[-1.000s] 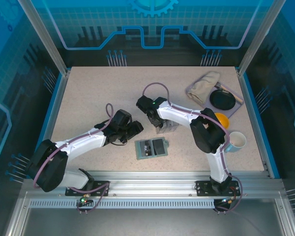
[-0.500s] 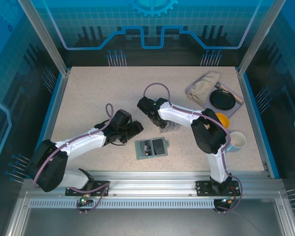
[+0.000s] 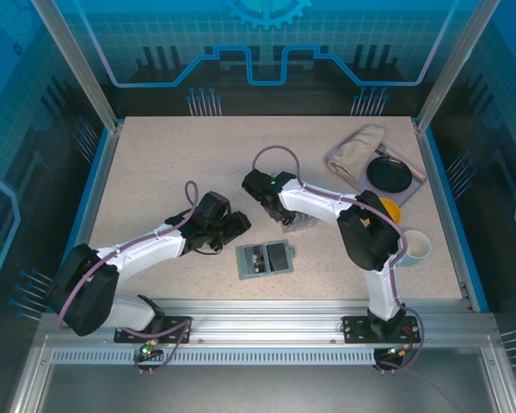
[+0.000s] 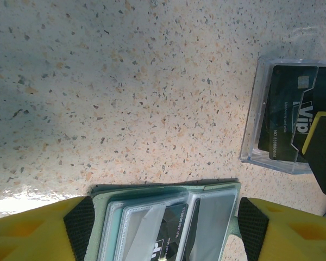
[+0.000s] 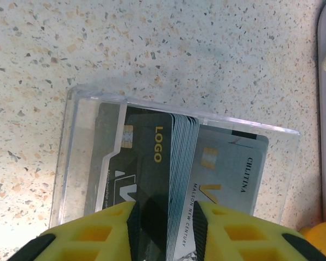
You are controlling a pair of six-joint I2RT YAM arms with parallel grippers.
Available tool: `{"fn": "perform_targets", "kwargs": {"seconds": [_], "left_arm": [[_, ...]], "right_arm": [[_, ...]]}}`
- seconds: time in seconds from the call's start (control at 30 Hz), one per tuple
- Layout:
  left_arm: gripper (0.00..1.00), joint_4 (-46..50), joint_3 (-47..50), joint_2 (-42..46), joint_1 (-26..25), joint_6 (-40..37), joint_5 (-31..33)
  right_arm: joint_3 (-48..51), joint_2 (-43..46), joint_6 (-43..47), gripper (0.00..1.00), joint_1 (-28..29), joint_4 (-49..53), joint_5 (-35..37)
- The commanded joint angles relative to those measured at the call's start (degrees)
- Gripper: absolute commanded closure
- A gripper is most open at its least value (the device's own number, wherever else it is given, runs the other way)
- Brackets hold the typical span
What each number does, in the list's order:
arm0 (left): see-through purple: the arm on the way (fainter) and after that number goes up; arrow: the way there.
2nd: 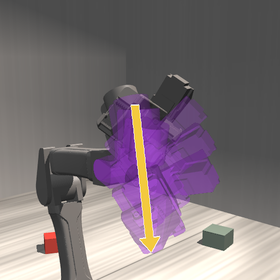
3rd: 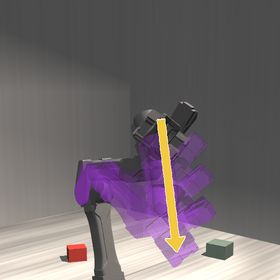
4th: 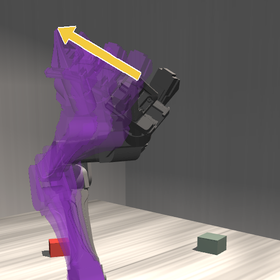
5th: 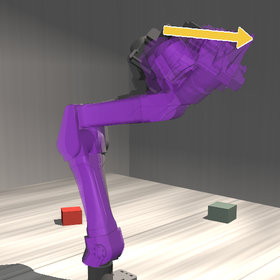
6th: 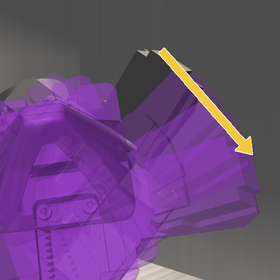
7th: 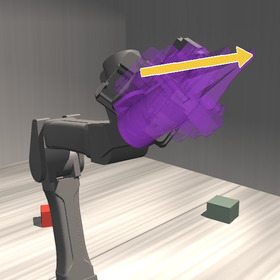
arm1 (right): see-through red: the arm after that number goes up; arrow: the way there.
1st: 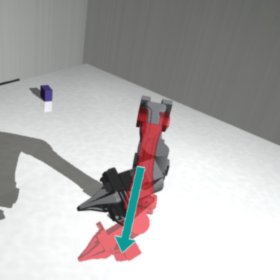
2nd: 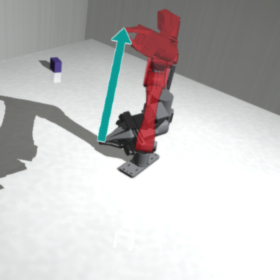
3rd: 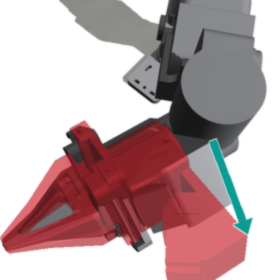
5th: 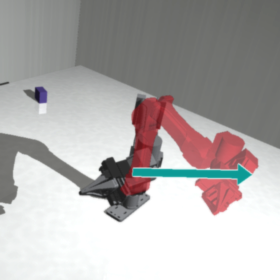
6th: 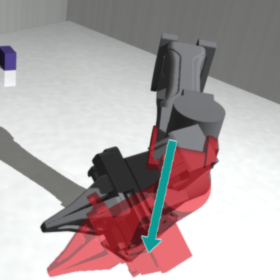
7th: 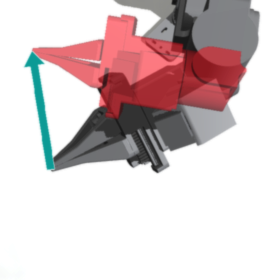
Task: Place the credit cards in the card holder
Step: Pick up the credit card from the storage box.
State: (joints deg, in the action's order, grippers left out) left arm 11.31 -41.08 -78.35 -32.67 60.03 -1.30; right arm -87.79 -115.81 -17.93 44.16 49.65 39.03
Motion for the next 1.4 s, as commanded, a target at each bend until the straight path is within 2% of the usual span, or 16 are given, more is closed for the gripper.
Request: {"fn": "perform_targets", "kwargs": {"seconds": [0.0,0.47,0.67,0.93,1.2,1.37], "left_arm": [[0.27,-0.14,0.95,0.00,0.56,0.47,-0.22],[0.27,0.06,1.00,0.12,0.50,0.44,-0.22],[0.27,0.13,1.18,0.29,0.50,0.53,-0.11],[0.27,0.29,1.21,0.39,0.54,0.53,-0.06],[0.27,-0.39,0.96,0.85,0.58,0.10,-1.01],[0.26,-4.20,1.33,2.09,0.66,0.04,-4.64]], "right_arm": [[0.60,2.13,-0.03,0.67,-1.00,0.61,0.97],[1.44,2.86,0.00,0.77,-1.66,0.45,0.22],[1.62,3.55,0.27,0.85,-1.73,0.36,0.35],[1.34,4.90,0.18,0.91,-1.92,0.97,-2.19],[1.39,8.98,-1.55,0.97,-2.93,1.91,-8.78],[4.13,17.54,-3.27,0.98,-4.97,-0.72,-19.32]]}}
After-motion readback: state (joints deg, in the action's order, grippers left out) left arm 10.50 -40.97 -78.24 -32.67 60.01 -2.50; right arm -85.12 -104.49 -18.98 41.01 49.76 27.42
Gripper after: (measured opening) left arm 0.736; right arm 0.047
